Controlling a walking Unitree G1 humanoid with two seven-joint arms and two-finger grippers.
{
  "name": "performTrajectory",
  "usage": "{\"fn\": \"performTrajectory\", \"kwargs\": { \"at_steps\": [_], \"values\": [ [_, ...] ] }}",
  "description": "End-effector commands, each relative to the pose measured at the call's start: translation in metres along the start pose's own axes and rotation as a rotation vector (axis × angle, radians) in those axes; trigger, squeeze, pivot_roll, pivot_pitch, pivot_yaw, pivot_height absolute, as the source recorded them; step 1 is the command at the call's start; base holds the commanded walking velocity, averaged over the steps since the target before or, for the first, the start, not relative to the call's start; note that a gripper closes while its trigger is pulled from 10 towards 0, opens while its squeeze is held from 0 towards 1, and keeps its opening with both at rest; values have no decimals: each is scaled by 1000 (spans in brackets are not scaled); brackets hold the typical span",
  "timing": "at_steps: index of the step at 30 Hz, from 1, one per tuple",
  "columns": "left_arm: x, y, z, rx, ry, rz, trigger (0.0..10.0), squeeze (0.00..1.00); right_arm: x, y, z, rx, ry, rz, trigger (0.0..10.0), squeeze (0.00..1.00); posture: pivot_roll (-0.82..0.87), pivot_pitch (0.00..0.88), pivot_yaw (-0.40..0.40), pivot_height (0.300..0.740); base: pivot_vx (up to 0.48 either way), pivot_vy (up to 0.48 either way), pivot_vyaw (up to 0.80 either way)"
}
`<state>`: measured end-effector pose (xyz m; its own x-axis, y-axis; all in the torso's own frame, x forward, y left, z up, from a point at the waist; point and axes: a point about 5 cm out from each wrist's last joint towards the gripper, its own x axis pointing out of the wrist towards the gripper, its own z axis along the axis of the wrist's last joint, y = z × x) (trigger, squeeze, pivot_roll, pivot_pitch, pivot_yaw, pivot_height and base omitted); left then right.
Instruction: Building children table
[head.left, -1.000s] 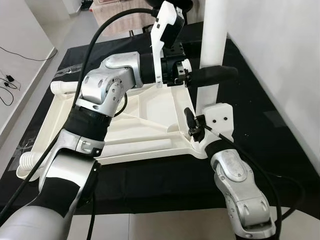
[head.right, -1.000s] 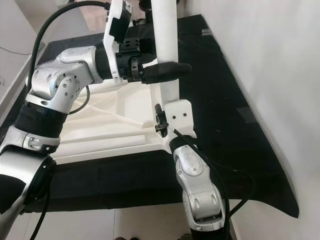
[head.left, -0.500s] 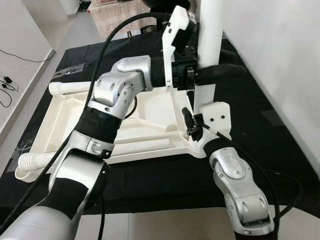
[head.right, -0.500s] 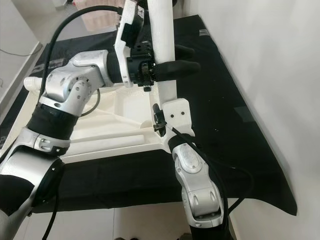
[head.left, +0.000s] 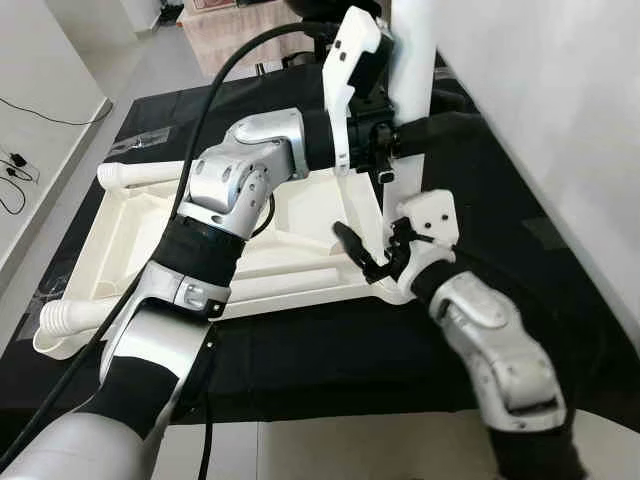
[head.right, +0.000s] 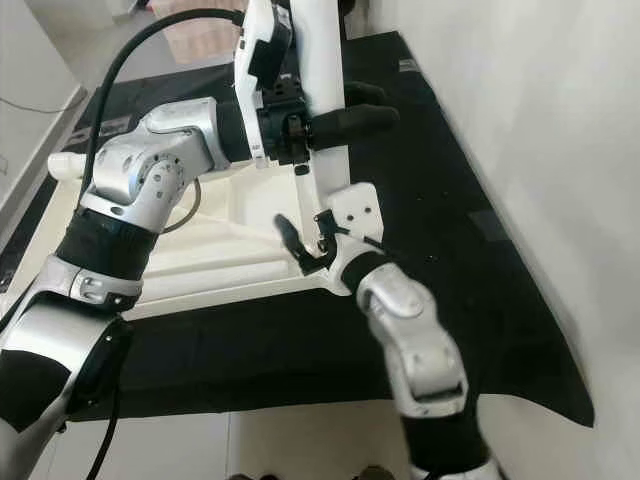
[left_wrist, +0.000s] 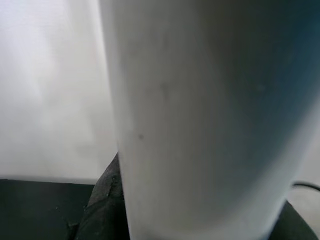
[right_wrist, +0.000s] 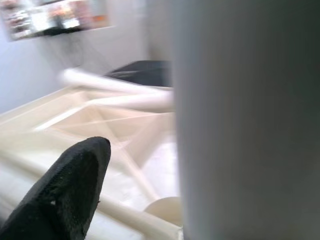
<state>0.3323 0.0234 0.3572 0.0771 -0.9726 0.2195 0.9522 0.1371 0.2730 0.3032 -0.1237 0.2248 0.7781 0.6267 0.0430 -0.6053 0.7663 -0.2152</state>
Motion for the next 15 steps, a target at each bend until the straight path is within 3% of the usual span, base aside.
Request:
{"fn": "performTrajectory", "kwargs": {
  "at_steps": [1,3,7,15],
  "values": [
    [3,-3,0,6,5,-31,0,0,5,0,1,-13,2,144,10000,0,-64,147,133,740,0,0,0],
    [4,-3,1,6,3,-32,0,0,4,-6,1,-34,19,178,10000,0,-64,147,133,740,0,0,0],
    [4,-6,1,3,-1,-40,0,0,4,-15,-2,-89,105,406,10000,0,-59,149,128,740,0,0,0],
    [6,-11,4,1,-15,-53,0,0,15,-20,-4,-40,87,538,10000,0,-45,152,122,740,0,0,0]
  ]
}}
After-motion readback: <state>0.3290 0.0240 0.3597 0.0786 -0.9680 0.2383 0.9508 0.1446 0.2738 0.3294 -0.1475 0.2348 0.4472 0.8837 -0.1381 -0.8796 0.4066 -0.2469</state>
